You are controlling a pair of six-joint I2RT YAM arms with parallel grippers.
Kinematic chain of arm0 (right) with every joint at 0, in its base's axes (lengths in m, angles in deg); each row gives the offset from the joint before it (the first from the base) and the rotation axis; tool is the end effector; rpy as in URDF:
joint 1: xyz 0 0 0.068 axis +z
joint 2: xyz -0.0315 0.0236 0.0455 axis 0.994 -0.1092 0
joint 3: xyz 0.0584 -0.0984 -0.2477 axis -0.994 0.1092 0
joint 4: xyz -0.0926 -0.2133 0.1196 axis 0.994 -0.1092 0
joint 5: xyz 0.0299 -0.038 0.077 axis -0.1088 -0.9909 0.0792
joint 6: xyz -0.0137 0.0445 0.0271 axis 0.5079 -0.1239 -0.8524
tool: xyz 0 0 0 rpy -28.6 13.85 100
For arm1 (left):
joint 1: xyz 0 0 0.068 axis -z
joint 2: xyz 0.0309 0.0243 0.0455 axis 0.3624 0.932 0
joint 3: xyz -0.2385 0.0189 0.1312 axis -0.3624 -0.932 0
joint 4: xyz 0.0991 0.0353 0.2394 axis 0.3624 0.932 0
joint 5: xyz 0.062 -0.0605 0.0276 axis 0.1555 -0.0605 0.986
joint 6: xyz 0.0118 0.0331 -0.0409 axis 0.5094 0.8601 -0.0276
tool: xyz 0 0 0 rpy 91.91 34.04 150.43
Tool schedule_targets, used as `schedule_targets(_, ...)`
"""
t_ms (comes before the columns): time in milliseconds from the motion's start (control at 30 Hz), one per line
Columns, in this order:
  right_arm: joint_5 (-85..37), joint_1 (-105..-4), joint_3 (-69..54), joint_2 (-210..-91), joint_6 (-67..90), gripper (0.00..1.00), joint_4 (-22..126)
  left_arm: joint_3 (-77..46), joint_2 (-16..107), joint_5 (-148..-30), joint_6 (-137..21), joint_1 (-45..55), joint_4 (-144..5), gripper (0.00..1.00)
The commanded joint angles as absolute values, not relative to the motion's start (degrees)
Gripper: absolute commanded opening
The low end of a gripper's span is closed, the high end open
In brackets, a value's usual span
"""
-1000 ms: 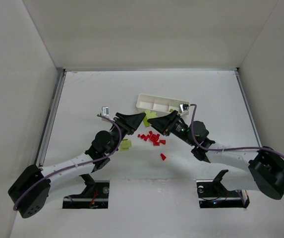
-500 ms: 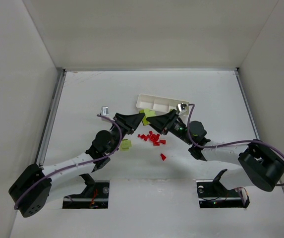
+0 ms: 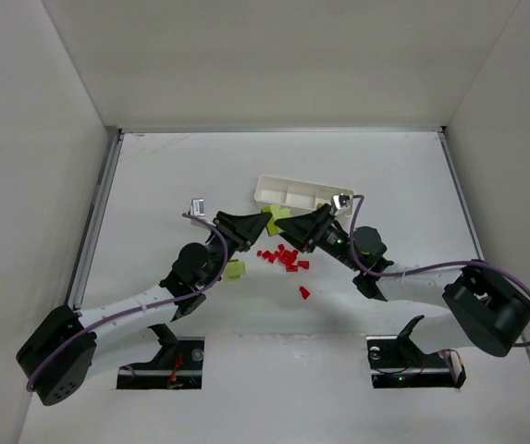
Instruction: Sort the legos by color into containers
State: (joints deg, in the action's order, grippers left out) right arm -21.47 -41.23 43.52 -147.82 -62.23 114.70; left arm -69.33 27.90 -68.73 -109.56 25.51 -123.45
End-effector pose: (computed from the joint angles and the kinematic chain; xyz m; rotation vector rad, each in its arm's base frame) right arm 0.1932 0.1852 0.2277 0.4001 1.6730 1.8273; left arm 0.1496 -0.1485 0.2587 -0.3992 1.3895 -1.4882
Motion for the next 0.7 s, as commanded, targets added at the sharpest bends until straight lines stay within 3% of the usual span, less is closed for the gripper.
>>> schedule_targets(0,-20.6,-41.9,44.1,-146.9,-60.1,0.64,118.1,-69.8,26.9,-70.1,-109.8,25.1,-126.9,0.21)
schedule_targets(333,-19.5,-41.9,46.1,-145.2,-56.7,0.83,119.0,-71.5,21.8,-73.4,-112.5,23.0,-122.2,0.2)
schedule_targets(667,-14.0,-42.6,45.4,-142.7,-49.9,0.9,118.5,-71.6,15.2,-86.2,-118.8,16.0,-111.5,0.2)
